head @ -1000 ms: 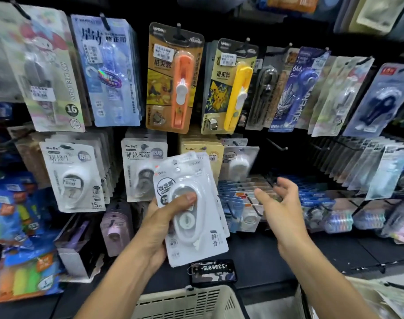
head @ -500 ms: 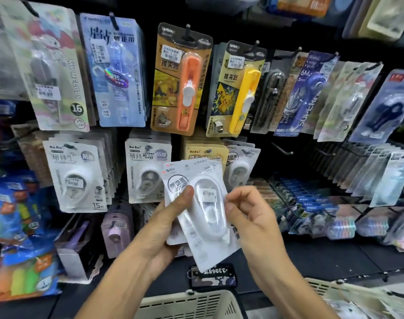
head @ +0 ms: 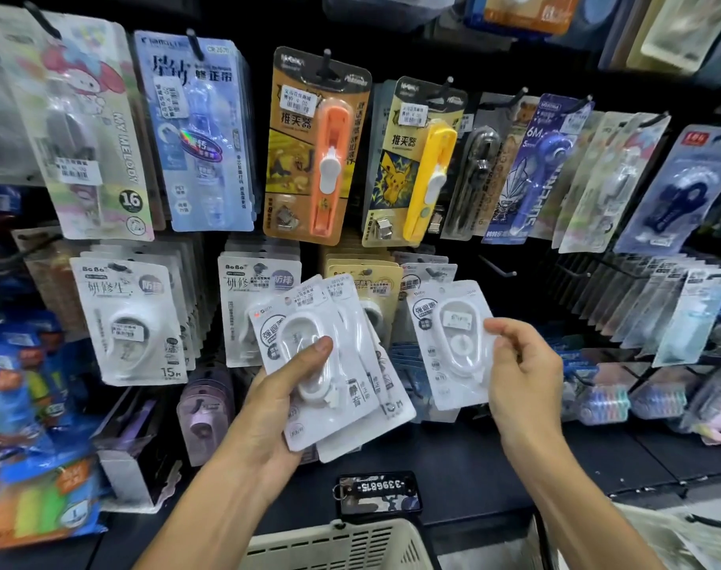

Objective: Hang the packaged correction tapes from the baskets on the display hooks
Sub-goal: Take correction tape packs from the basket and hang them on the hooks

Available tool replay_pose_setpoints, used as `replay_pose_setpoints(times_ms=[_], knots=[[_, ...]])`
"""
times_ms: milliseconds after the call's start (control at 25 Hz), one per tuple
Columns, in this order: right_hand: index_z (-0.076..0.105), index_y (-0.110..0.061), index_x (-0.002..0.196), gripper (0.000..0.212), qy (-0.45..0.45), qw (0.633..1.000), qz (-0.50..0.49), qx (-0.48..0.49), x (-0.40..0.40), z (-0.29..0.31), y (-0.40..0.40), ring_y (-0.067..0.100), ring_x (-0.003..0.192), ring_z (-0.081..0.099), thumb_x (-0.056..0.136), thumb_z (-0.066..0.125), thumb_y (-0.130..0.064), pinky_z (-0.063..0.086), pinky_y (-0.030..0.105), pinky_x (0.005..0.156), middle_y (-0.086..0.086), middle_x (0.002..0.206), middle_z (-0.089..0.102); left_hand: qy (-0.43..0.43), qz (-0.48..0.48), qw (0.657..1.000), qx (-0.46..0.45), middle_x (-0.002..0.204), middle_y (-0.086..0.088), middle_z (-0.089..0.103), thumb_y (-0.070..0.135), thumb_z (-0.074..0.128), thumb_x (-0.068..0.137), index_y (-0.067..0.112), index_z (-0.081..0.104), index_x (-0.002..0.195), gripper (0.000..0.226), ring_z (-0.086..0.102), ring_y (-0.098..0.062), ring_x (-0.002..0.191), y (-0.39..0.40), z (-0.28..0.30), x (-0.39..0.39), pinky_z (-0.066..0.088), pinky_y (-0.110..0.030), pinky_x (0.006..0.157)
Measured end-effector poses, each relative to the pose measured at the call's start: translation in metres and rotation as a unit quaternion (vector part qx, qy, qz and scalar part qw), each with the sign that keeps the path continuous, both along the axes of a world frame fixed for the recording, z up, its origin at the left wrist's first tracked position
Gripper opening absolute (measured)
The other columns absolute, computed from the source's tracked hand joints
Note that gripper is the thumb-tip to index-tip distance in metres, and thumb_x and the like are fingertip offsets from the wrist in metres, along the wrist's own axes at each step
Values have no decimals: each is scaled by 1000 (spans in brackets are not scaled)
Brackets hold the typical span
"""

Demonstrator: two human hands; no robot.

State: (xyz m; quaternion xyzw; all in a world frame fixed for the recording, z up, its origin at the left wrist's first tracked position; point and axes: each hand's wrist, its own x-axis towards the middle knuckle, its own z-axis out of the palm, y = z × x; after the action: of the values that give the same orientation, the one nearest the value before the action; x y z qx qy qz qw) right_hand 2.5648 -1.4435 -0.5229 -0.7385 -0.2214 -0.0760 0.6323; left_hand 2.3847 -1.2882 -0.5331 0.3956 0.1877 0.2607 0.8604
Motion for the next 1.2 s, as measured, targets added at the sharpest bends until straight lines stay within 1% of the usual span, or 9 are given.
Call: replay_pose_setpoints(times_ms=[160, 280, 440, 520, 640, 800, 960, 1080, 1200], knots=[[74, -30, 88, 38, 45, 996, 64, 33, 8, 4, -7, 13, 64, 52, 100, 49, -5, 43, 30, 55, -6, 72, 65, 5, -2, 1000, 24, 113, -15, 77, 22, 88, 63, 11, 72, 123, 64, 77, -31, 99, 1, 2, 0, 65, -44, 73], [72, -28, 91, 36, 59, 996, 39, 54, 17, 11, -3, 10, 72, 61, 102, 47, -4, 49, 25, 61, -15, 80, 72, 1, 1, 1000, 23, 112, -15, 78, 21, 87, 61, 12, 75, 117, 58, 77, -31, 98, 2, 4, 2, 65, -47, 75], [68, -27, 118, 40, 30, 995, 82, -42, 18, 11, 6, -6, 79, 63, 102, 44, 2, 48, 9, 65, -7, 113, 70, 12, 1, 999, 44, 114, -14, 77, 21, 88, 62, 11, 71, 125, 66, 76, -31, 100, 4, 3, 4, 65, -42, 73], [62, -27, 131, 45, -15, 994, 51, -96, 17, 8, 3, 2, 75, 55, 103, 40, 0, 45, 19, 66, -5, 121, 64, 17, 10, 998, 56, 113, -13, 78, 24, 84, 62, 12, 70, 126, 67, 77, -30, 101, 4, 2, 4, 65, -41, 74], [60, -29, 130, 45, -83, 986, 16, -142, 15, 5, -4, 13, 73, 52, 101, 40, -1, 39, 28, 65, -2, 108, 62, 19, 19, 997, 66, 112, -12, 78, 24, 84, 63, 13, 71, 124, 63, 77, -29, 98, 6, 2, 4, 65, -42, 75], [56, -25, 114, 30, -62, 989, 15, -135, 8, 4, 2, 17, 96, 59, 99, 47, 0, 50, 35, 81, -5, 109, 62, 24, 19, 997, 70, 107, -11, 80, 23, 87, 60, 16, 73, 117, 59, 78, -28, 93, 2, 2, 4, 65, -38, 68], [51, -21, 138, 45, -32, 971, 53, -229, -6, 7, 2, 15, 133, 46, 96, 59, -6, 39, 29, 106, -4, 144, 43, 32, 22, 995, 93, 106, -12, 80, 15, 93, 60, 13, 72, 117, 61, 78, -28, 93, -2, 3, 5, 64, -35, 66], [65, -36, 113, 26, -46, 969, 206, -131, -50, 13, 7, 0, 106, 60, 88, 68, -40, 49, 12, 84, -18, 114, 63, 29, 35, 993, 113, 106, -13, 79, 14, 94, 59, 13, 71, 119, 64, 78, -29, 91, -2, 4, 5, 64, -36, 64], [69, -33, 92, 34, -70, 946, 283, -143, -79, 6, 20, 4, 91, 62, 72, 73, -61, 47, 12, 74, -12, 95, 60, 20, 42, 990, 130, 106, -12, 80, 18, 90, 61, 15, 70, 120, 62, 78, -29, 92, -3, 5, 8, 62, -33, 63]])
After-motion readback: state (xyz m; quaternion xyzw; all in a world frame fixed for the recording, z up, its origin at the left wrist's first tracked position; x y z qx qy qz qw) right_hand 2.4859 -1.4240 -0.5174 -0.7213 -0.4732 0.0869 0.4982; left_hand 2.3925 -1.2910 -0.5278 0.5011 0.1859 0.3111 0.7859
